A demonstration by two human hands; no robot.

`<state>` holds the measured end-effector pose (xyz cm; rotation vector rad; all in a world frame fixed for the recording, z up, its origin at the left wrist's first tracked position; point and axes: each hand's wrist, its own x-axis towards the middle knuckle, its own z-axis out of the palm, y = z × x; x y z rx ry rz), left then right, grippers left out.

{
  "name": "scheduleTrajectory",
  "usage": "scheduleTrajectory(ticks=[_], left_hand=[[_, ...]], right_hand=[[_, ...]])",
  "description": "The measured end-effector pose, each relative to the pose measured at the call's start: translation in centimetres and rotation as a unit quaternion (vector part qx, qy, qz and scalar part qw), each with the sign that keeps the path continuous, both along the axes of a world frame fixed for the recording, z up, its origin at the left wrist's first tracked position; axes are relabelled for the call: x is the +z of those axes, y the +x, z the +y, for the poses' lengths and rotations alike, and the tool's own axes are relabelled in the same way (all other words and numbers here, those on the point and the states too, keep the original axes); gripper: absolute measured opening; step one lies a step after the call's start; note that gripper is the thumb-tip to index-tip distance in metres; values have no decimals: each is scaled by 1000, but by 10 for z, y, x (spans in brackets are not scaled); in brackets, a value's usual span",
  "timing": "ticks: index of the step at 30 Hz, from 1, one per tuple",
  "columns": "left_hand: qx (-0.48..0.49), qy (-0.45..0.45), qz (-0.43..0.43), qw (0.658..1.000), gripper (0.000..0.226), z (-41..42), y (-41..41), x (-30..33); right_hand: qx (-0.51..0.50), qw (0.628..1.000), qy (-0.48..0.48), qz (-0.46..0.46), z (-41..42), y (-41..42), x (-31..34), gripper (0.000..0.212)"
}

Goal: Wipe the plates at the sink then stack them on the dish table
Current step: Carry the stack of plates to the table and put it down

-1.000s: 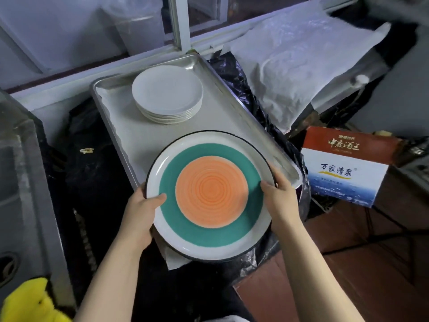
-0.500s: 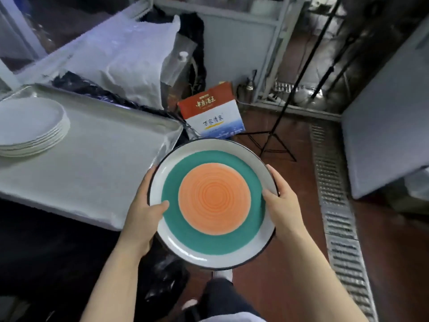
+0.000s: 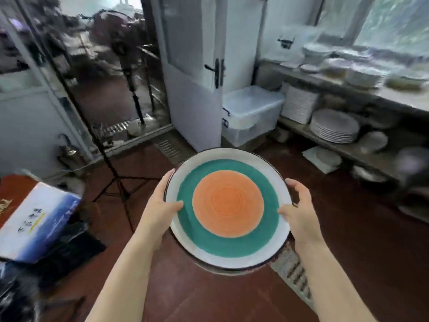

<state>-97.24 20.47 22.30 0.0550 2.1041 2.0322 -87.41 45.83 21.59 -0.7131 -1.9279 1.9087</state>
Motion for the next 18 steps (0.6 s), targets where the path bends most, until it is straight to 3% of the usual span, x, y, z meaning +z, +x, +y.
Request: scheduleTrajectory(ticks=[8,11,18], left_hand=[[-130,63,-7,989,80,260,-73,16],[-187,98,-12,977,77,332,-100,20],[-257,86,-29,962,75,469,-194,16]], right_hand=[[-102,994,25,12,231,-13,34,60],[-123,992,19,18,294,-28,39,59],[-188,982,-5,10,406,-91,23,67]])
